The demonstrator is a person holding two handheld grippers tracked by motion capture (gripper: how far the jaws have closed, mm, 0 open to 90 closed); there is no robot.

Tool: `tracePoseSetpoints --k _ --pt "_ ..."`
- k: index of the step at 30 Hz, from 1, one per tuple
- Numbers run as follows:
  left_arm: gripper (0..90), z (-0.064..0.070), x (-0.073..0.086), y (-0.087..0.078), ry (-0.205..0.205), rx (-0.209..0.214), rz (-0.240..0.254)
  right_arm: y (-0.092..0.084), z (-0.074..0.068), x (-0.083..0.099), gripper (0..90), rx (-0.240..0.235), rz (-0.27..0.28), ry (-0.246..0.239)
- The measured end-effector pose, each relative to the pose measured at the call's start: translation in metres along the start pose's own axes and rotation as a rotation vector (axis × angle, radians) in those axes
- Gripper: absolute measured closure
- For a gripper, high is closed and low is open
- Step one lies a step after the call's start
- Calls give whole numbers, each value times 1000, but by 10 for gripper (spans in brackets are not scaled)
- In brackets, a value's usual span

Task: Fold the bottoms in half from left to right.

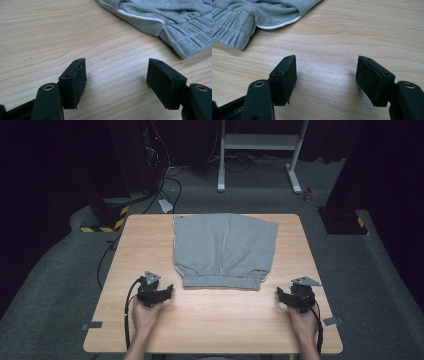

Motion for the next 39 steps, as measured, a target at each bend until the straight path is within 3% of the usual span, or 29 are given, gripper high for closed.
tracePoseSetpoints --k 9,15,16,17,19,23,25,26,27,31,36,39 --pt "320 1 0 0 1 25 -1 0 -3 -1 330 -16 6 -16" --pt "296 2 -1 -1 9 28 -47 1 -4 -2 332 -23 7 -18" --pt "296 4 -2 -1 0 55 -55 0 -5 -2 370 -29 14 -21" --pt "297 4 -2 -1 0 55 -55 0 -5 -2 370 -29 14 -21" --pt "312 8 -4 -4 10 84 -39 0 -6 -5 400 6 17 -17" --pt "338 13 -7 -9 11 123 -16 -3 -10 -10 447 -14 37 -5" --pt "363 17 -10 -11 -14 173 -14 -4 -14 -15 448 -37 45 -5" --pt "366 17 -10 -11 -14 173 -14 -4 -14 -15 448 -37 45 -5" --pt "366 19 -11 -11 -40 213 -11 -3 -15 -16 460 -48 54 0" --pt "366 23 -11 -8 -42 229 -18 -2 -20 -18 493 -51 57 -29" --pt "365 30 -11 -6 -48 265 -15 0 -28 -23 484 -105 37 -46" --pt "364 38 -14 -4 -25 269 -24 1 -32 -31 482 -126 56 -71"
Point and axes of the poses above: each handheld gripper's, and its own axes: y roughly forward along the jaws, x roughly out of its underside, z roughly to its right, the point moved 6 cm from there along y, roughly forward along the jaws, and after that the axes turned 15 degrees about -y, right-handed, at the moved point
